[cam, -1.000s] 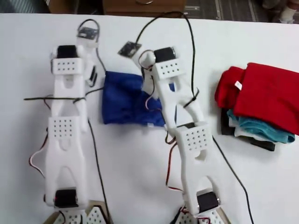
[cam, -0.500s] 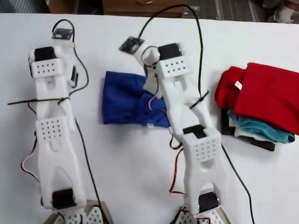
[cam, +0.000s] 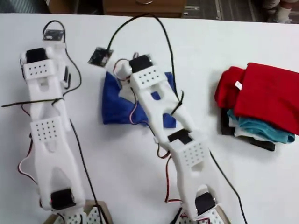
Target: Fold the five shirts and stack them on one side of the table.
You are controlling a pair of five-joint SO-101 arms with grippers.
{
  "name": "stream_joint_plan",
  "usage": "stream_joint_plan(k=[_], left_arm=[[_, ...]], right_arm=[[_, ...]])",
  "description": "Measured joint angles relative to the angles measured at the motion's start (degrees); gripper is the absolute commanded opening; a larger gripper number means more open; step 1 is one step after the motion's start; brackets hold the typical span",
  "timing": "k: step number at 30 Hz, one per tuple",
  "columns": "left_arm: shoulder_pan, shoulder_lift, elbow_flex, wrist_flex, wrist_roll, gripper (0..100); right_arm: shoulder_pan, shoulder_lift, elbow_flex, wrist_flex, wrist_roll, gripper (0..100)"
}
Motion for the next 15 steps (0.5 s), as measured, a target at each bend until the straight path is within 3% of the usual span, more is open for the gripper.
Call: stream_joint_plan(k=[15], left_arm=[[-2.55, 0.00, 0.00, -0.88, 0.00, 11]], right_arm=[[8.79, 1.67, 0.00, 12.04, 0.00, 2.1]])
